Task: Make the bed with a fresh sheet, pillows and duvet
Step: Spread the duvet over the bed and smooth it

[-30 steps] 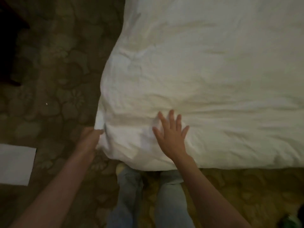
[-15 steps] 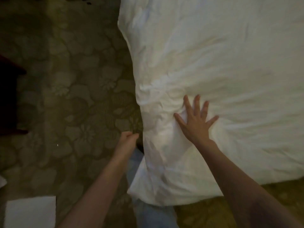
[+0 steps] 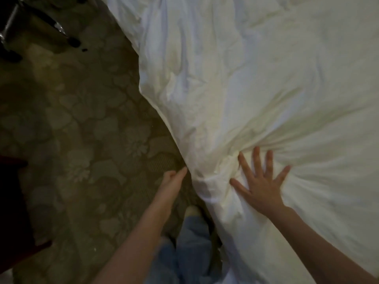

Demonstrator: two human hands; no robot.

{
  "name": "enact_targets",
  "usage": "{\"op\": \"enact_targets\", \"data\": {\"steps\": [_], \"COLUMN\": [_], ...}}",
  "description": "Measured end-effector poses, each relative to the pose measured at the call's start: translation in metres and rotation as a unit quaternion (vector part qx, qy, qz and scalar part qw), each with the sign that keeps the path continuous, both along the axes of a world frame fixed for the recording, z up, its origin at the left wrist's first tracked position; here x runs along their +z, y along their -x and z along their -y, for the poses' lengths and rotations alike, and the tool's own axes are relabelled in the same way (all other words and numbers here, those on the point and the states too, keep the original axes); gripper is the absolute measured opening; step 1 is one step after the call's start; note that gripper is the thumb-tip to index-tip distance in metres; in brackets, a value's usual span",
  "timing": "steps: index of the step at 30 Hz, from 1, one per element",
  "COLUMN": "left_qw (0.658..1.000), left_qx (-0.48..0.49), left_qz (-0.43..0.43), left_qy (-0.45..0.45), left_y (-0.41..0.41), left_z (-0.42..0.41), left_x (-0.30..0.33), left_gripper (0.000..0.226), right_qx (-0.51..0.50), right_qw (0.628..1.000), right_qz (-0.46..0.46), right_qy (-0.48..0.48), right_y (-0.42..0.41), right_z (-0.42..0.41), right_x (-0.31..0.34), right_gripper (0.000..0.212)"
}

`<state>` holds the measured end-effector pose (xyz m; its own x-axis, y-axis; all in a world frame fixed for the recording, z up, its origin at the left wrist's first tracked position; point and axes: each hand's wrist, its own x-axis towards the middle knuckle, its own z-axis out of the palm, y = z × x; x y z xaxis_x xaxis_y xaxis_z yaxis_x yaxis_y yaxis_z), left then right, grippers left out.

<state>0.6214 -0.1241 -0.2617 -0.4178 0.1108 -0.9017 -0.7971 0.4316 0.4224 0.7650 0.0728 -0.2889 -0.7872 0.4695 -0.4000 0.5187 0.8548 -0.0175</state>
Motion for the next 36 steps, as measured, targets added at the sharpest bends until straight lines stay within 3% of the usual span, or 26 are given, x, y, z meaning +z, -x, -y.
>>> {"op": "enact_targets", "data": {"steps": [3, 5, 8, 11, 14, 17, 20, 23, 26, 32, 36], "left_qw": [0.997, 0.988, 0.974, 0.979, 0.97, 0.943, 0.944, 0.977, 0.983, 0.989, 0.991], "left_qx": [0.075, 0.141, 0.214, 0.175, 0.177, 0.159, 0.133, 0.139, 0.175, 0.093, 0.089], "left_qz": [-0.009, -0.033, -0.046, 0.011, -0.076, -0.161, -0.169, -0.116, -0.05, -0.113, -0.099], "left_qy": [-0.033, -0.058, -0.058, -0.104, -0.146, -0.246, -0.249, -0.114, 0.03, 0.023, -0.021], "left_y": [0.066, 0.112, 0.168, 0.205, 0.219, 0.239, 0.274, 0.3, 0.334, 0.436, 0.505], "left_z": [-0.043, -0.073, -0.104, -0.112, -0.096, -0.05, -0.016, 0.004, 0.024, 0.004, -0.042], "left_x": [-0.008, -0.007, -0.006, 0.006, 0.07, 0.134, 0.13, 0.07, 0.015, 0.001, 0.001], "left_gripper": [0.11, 0.119, 0.101, 0.089, 0.026, 0.027, 0.031, 0.032, 0.022, 0.055, 0.051], "right_qx": [0.004, -0.016, -0.047, -0.073, -0.188, -0.373, -0.491, -0.475, -0.473, -0.341, -0.26], "right_qw": [1.0, 1.0, 0.999, 0.997, 0.981, 0.917, 0.849, 0.865, 0.869, 0.932, 0.955], "right_qz": [0.003, 0.007, 0.023, 0.013, 0.0, -0.113, -0.178, -0.131, -0.11, -0.123, -0.143], "right_qy": [-0.008, -0.003, -0.002, -0.006, 0.041, 0.087, 0.084, 0.093, 0.09, 0.016, -0.022], "right_y": [-0.002, 0.001, 0.004, 0.014, 0.048, 0.106, 0.154, 0.186, 0.228, 0.324, 0.391], "right_z": [0.002, 0.005, 0.01, 0.017, 0.031, 0.046, 0.042, 0.04, 0.041, 0.024, -0.004], "right_x": [-0.001, 0.002, 0.003, 0.01, 0.032, 0.048, 0.066, 0.069, 0.06, 0.042, 0.033], "right_gripper": [0.072, 0.071, 0.069, 0.067, 0.079, 0.099, 0.082, 0.085, 0.091, 0.063, 0.063]}}
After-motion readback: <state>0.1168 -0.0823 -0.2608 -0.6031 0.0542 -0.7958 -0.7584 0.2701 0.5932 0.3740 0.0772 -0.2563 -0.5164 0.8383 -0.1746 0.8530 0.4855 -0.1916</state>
